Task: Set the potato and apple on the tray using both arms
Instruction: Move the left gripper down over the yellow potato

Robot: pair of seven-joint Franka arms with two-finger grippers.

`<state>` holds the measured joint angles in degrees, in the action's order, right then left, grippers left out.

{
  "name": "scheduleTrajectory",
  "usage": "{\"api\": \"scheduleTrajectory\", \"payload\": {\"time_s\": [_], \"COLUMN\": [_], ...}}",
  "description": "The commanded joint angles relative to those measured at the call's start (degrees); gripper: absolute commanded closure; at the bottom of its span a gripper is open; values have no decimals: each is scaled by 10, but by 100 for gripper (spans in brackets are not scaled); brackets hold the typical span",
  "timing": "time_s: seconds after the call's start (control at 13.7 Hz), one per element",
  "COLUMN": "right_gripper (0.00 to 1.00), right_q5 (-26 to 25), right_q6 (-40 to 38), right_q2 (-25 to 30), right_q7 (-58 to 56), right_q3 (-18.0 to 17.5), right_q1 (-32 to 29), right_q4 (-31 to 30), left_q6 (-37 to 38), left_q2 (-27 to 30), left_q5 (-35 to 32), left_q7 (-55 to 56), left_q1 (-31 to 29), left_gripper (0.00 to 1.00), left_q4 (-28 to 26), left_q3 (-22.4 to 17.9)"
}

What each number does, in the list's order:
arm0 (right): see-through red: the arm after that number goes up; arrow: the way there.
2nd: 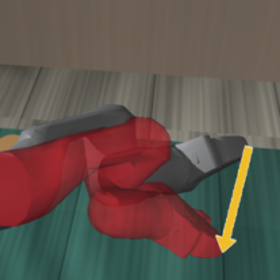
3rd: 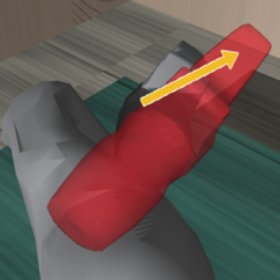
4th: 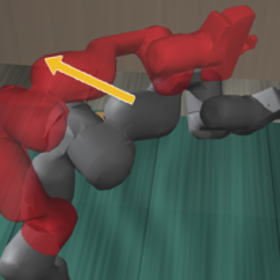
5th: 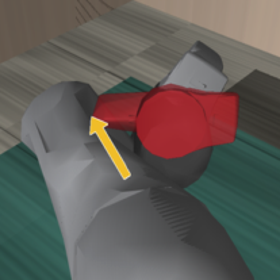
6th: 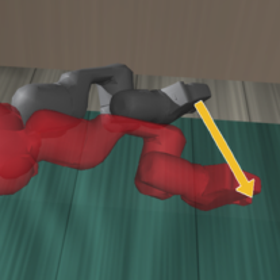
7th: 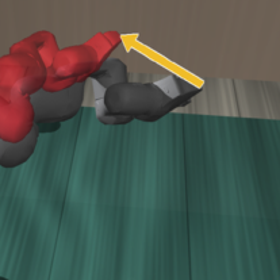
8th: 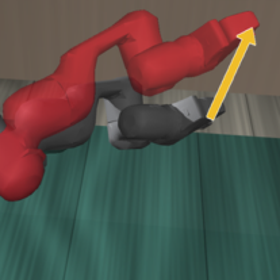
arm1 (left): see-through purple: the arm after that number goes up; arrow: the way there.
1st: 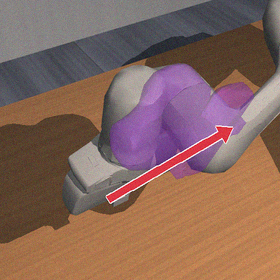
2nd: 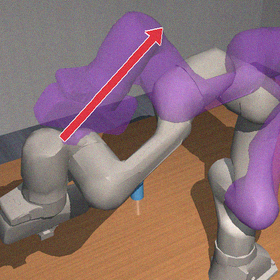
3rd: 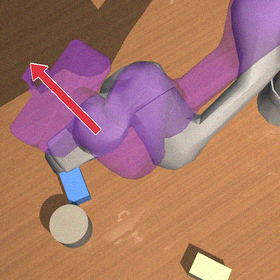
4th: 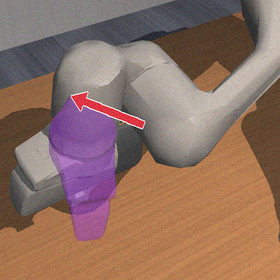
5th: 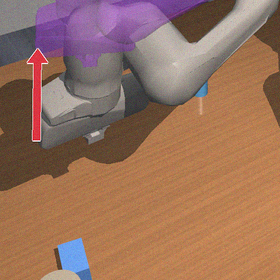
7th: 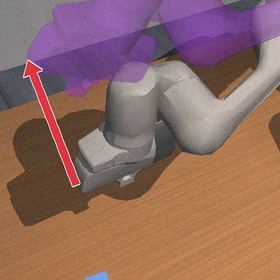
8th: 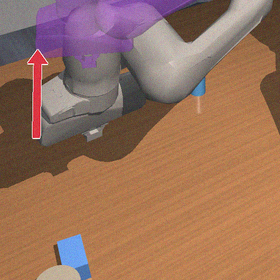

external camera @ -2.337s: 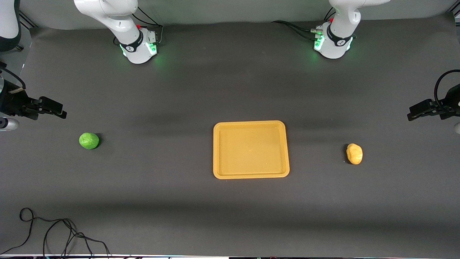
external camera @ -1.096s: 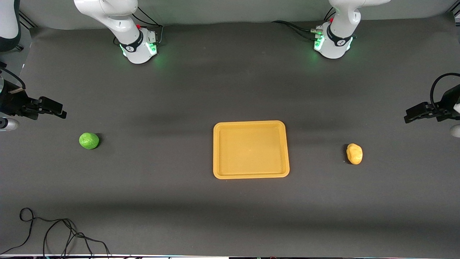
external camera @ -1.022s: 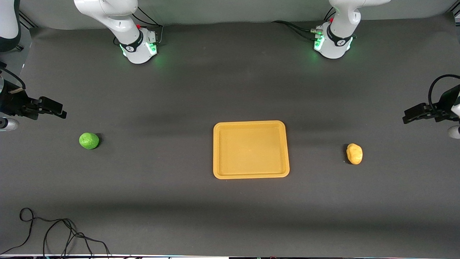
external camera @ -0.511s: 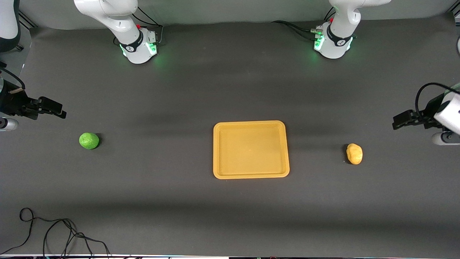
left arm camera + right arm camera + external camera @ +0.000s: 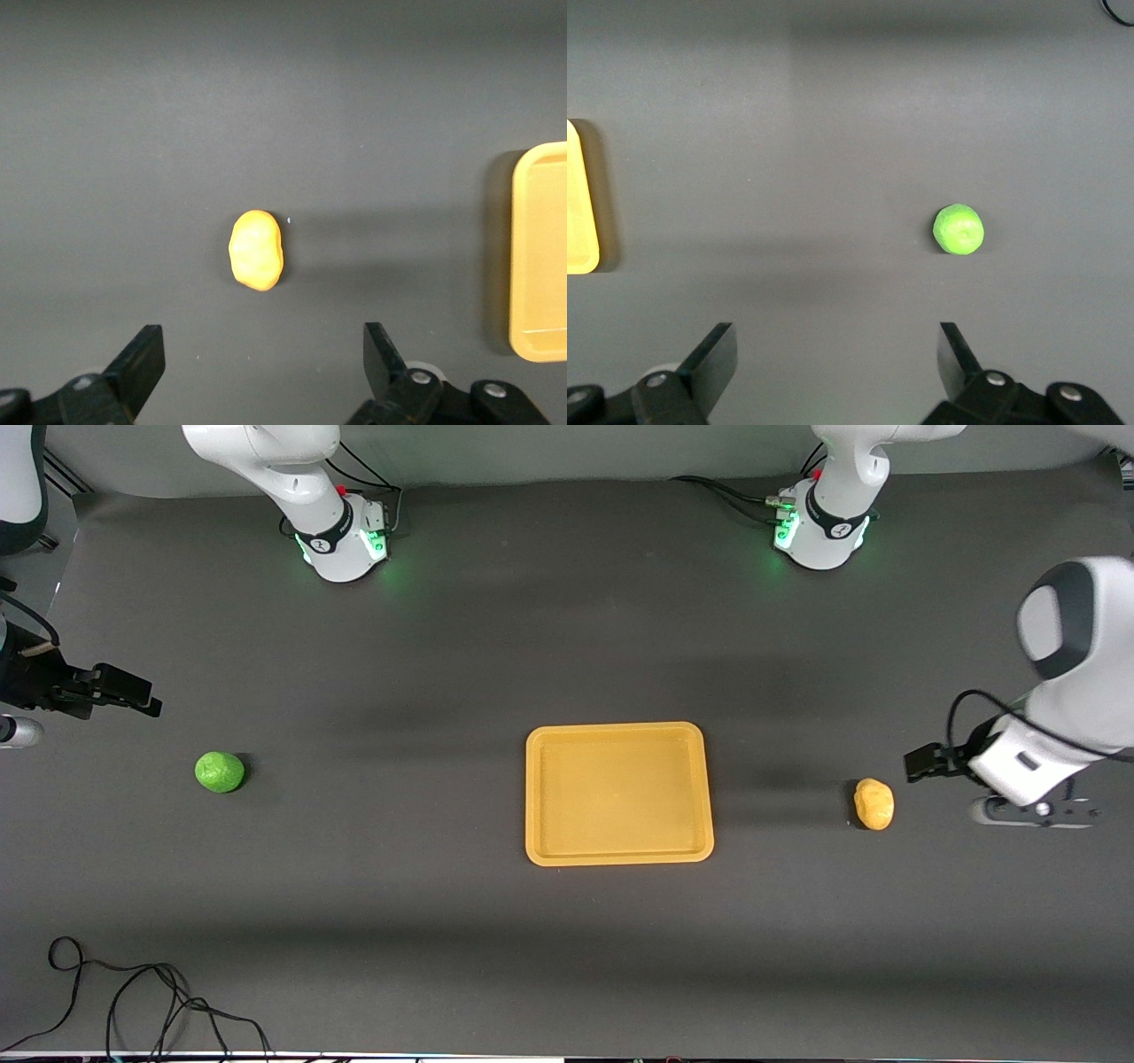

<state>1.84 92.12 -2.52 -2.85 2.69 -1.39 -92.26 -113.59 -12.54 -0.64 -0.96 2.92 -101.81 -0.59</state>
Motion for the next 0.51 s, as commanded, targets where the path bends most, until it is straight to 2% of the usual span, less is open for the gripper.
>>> {"api": "scheduleTrajectory", "payload": {"time_s": [0.0, 0.44], "right_gripper": [0, 0], "right_q5": [-13, -13], "right_q6": [-4, -4], "right_q2": [5, 5], "right_q7": [9, 8], "right_q3": [2, 3], "right_q1": [4, 4], "right_q4": [-4, -5], "left_q6": [-58, -133], "left_q2": [5, -55], "left_q5": [-23, -22], "left_q7": [5, 6], "left_q1": [16, 5], "left_gripper": [0, 0], "left_q4": [-58, -80], "left_q3": [-6, -7]}}
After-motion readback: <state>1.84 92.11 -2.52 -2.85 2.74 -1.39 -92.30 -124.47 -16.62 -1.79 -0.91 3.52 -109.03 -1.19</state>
